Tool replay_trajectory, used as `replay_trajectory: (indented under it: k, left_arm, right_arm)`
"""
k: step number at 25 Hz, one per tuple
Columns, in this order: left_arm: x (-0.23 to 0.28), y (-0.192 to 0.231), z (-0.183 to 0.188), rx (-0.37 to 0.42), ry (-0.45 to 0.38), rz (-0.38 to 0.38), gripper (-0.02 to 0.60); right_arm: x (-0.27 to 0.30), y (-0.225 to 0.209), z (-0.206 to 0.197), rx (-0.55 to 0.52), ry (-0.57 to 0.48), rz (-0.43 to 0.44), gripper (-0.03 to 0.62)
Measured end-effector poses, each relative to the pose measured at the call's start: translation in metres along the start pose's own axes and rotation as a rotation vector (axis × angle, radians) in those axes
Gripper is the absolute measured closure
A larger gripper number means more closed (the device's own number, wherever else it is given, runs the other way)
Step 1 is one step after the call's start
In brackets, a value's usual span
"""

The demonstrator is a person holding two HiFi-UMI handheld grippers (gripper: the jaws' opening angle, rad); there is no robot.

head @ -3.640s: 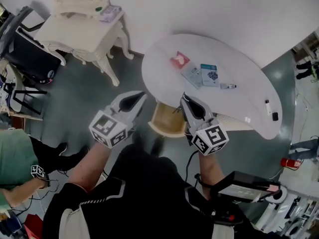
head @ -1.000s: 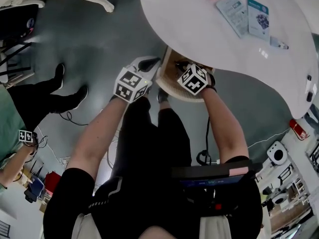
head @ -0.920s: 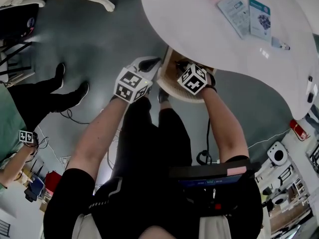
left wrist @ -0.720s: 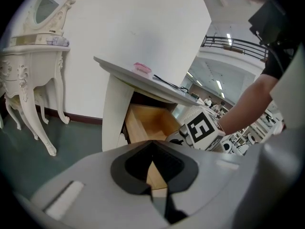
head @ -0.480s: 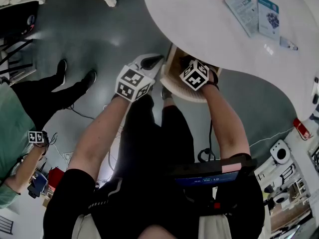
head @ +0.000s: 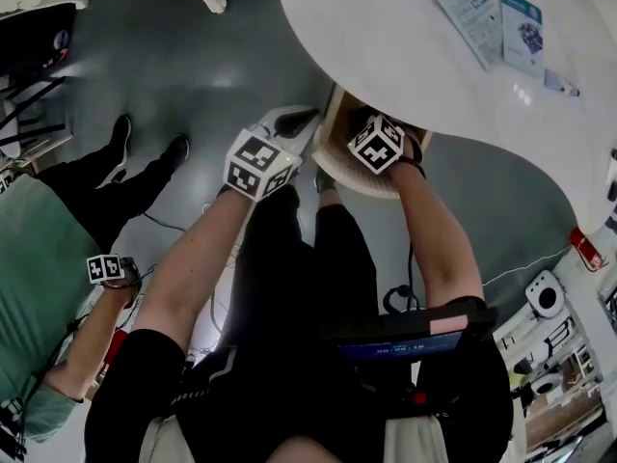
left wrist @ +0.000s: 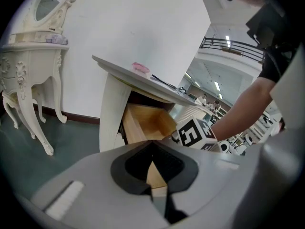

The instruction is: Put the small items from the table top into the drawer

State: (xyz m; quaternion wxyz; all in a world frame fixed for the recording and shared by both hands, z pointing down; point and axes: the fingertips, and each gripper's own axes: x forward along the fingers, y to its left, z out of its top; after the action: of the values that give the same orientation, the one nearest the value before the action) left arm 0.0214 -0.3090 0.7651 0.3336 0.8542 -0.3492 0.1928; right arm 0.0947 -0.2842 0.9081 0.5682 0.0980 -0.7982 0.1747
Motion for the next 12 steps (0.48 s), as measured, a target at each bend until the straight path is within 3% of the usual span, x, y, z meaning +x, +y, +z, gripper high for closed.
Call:
replay_trajectory:
  k: [8,12]
  left_arm:
    - [-0.01,-0.005,0.007,0.02,-0.008,0.004,0.581]
    - [-0.022,-0.012,0.017,0.032,-0.023,0.001,0.581]
  right_arm:
    - [-0.014,-0.004,0.008,0.001,-0.026,-0.034,0.464]
    - [-0.03,0.002,0.016,-0.008,-0.043,-0.033,0.476]
